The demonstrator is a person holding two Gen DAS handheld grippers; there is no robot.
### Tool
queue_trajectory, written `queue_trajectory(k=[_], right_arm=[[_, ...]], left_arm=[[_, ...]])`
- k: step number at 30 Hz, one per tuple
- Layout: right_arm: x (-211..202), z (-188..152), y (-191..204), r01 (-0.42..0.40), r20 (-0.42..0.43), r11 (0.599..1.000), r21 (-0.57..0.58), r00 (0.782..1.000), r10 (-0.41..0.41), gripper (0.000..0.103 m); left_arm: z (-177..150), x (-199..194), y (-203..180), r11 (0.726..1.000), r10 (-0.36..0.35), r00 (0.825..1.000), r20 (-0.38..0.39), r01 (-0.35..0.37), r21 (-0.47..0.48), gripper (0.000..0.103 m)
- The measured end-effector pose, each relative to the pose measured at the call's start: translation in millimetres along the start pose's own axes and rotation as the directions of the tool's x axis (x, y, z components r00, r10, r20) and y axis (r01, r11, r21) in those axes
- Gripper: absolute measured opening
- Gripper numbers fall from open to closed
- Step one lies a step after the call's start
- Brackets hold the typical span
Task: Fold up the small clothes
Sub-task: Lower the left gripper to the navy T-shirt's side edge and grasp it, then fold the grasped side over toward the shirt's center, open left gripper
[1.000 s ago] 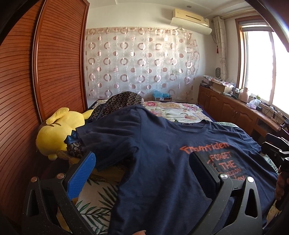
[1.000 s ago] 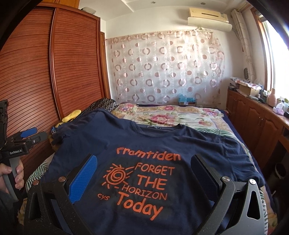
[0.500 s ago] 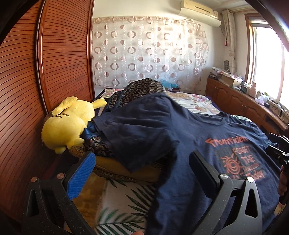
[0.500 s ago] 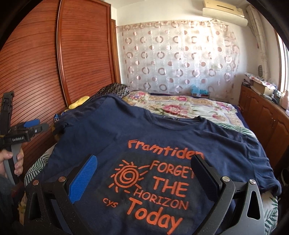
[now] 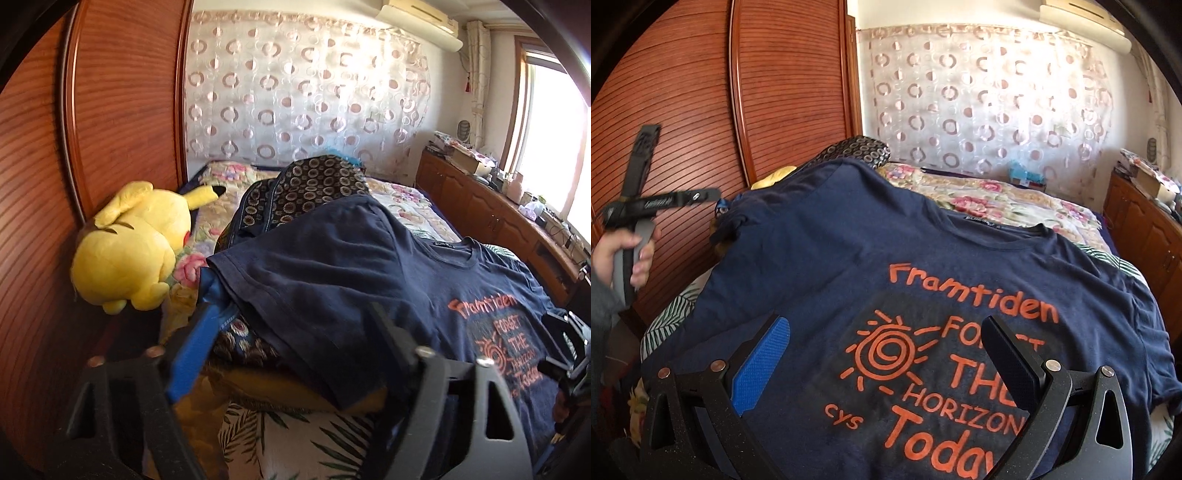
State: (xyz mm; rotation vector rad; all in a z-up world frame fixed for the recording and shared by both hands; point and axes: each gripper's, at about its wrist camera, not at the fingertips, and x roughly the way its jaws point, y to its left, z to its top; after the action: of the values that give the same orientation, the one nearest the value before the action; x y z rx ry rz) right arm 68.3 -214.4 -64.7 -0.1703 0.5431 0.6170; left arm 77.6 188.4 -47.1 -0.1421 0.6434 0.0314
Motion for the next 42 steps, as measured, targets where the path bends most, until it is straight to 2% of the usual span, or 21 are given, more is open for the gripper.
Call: queue_trajectory(k=[2, 4, 9, 15, 17, 18, 19, 21, 25, 30, 36, 42], right_arm=[[2, 3, 1, 0.002, 0.003, 1.0, -0.011, 1.0, -0.001, 0.103], [0, 7, 2, -0.008, 0.009, 1.0, -0.018, 1.0, 0.008, 0.103], [-7, 9, 3, -0.025, 0.038, 0.999, -0.027, 0.999, 0.026, 0.103], [1, 4, 6, -0.038, 0.028, 0.999, -0.02, 0.999, 0.039, 0.103], [5, 4, 7, -0.037, 0.024, 0.999, -0.013, 0.999, 0.038, 0.103], [6, 3, 6, -0.037, 0.022, 0.999, -0.009, 0.999, 0.037, 0.103], [7, 4, 6, -0.036, 0.02, 0.999, -0.005, 0.999, 0.036, 0.103], [6, 3, 3, -0.034, 0.02, 0.999, 0.004, 0.999, 0.034, 0.103], [4, 2, 0, -0.03, 0.03, 0.999, 0.017, 0.999, 0.029, 0.103], [0, 1, -7, -0.018, 0.043, 0.999, 0.039, 0.999, 0.016, 0.103], [-5, -2, -14, 0.005, 0.062, 0.998, 0.07, 0.998, -0.009, 0.103], [-9, -6, -18, 0.029, 0.074, 0.995, 0.098, 0.997, -0.036, 0.103]], left_arm=[[4, 9, 5, 1.0, -0.015, 1.0, -0.019, 0.015, -0.019, 0.063], [4, 19, 10, 0.999, -0.015, 0.999, -0.052, 0.013, -0.032, 0.057], [-4, 39, 14, 0.999, -0.013, 0.994, -0.106, 0.007, -0.049, 0.056], [-7, 48, 14, 0.999, -0.017, 0.991, -0.134, 0.013, -0.035, 0.055], [-5, 47, 12, 0.999, -0.034, 0.992, -0.121, 0.031, -0.028, 0.033], [-4, 46, 10, 0.999, -0.037, 0.993, -0.116, 0.035, -0.019, 0.026], [-3, 44, 7, 0.999, -0.045, 0.993, -0.109, 0.044, -0.005, 0.015], [-1, 42, 2, 0.998, -0.061, 0.993, -0.099, 0.063, 0.022, 0.009], [6, 36, -11, 0.996, -0.053, 0.995, -0.079, 0.059, 0.073, 0.004], [26, 24, -31, 0.991, -0.091, 0.995, -0.034, 0.094, 0.093, 0.002], [53, 17, -77, 0.974, -0.157, 0.987, -0.014, 0.157, 0.16, 0.002], [67, 14, -138, 0.942, -0.225, 0.974, -0.033, 0.226, 0.25, 0.002]])
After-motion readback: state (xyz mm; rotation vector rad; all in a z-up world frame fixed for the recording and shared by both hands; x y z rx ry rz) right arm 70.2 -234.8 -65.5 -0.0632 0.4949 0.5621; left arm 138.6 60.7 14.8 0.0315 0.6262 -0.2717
